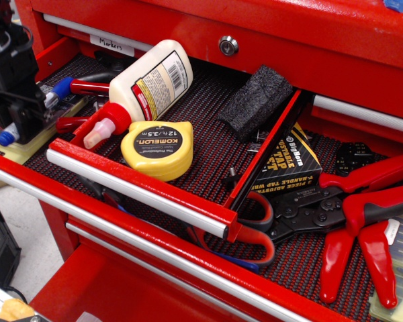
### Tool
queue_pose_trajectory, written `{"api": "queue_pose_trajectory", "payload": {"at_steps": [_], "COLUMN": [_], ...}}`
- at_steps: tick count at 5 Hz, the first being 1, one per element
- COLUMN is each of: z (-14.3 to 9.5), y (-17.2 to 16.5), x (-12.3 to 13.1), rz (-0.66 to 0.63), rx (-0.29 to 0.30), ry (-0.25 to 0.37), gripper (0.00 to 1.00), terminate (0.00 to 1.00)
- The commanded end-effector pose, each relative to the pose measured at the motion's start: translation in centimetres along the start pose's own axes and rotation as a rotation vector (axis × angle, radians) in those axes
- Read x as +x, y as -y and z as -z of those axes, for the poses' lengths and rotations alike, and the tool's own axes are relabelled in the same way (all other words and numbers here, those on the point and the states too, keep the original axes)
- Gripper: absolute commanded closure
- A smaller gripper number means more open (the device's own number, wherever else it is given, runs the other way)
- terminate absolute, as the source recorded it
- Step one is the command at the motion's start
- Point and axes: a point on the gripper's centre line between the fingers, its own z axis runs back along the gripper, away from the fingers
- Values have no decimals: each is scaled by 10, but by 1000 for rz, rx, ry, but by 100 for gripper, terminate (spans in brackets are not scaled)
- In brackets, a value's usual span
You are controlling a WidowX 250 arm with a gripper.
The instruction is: Pick up blue pen and put into drawer
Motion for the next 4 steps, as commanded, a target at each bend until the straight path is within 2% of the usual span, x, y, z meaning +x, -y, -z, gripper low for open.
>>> {"api": "queue_pose_trajectory", "payload": {"at_steps": [1,2,3,4], "z": [-68,-109,-132,-141], "y": [16,42,86,136], "x": [6,8,12,18], "rz": [-43,-44,-35,6], "rx": [92,135,186,180], "ry": [7,18,35,137], "gripper": [100,100,100,100], "terminate": [0,0,0,0]}}
